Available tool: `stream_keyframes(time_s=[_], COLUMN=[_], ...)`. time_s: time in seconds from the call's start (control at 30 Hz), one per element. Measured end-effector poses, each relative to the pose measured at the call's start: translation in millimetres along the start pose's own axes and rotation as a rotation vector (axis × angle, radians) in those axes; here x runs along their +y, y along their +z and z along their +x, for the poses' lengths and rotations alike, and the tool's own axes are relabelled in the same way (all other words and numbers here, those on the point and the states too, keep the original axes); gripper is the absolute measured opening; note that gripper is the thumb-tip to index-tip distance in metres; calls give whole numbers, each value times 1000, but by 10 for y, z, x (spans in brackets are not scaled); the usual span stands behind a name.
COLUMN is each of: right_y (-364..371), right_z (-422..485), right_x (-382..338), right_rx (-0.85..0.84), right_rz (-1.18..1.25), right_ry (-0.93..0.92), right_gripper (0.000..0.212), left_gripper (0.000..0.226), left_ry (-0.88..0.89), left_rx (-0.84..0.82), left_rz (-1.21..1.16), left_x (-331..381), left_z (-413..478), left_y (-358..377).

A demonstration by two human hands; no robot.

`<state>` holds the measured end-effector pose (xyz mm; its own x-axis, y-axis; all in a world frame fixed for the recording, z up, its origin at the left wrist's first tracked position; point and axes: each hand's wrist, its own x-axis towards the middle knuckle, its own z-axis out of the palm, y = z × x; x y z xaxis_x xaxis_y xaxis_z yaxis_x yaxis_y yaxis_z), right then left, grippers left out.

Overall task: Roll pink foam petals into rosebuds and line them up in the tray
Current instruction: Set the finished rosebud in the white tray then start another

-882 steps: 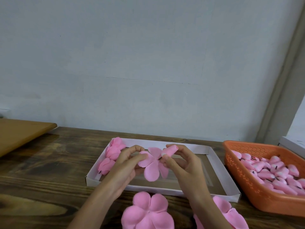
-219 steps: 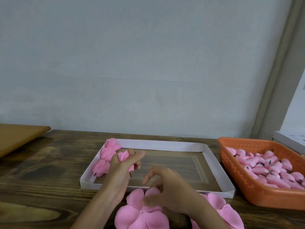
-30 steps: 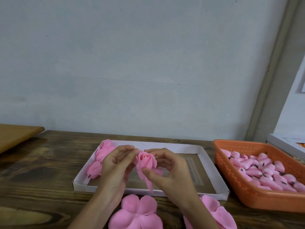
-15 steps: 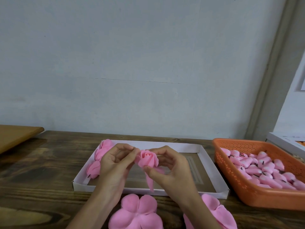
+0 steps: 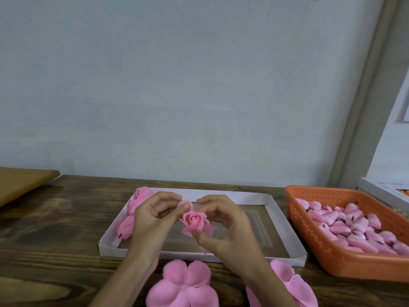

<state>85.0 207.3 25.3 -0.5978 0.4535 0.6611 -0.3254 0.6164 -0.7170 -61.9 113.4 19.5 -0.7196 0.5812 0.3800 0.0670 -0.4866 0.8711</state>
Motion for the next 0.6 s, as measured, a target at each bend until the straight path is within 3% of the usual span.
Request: stream_keyframes(time_s=[0.23,0.6], right_y=[11,-3], right_z=[0,-4], right_x=[-1,-28], right_rx=[-44,-2], right_rz=[-97,-69], right_ry=[-113,33], right_gripper=[22,23], left_gripper=[34,34], left_ry=[-50,-6], left_rx=[1,-120], left_rz=[-49,19], left_x=[4,43], left_z=[-18,-19], left_y=[-3,-38])
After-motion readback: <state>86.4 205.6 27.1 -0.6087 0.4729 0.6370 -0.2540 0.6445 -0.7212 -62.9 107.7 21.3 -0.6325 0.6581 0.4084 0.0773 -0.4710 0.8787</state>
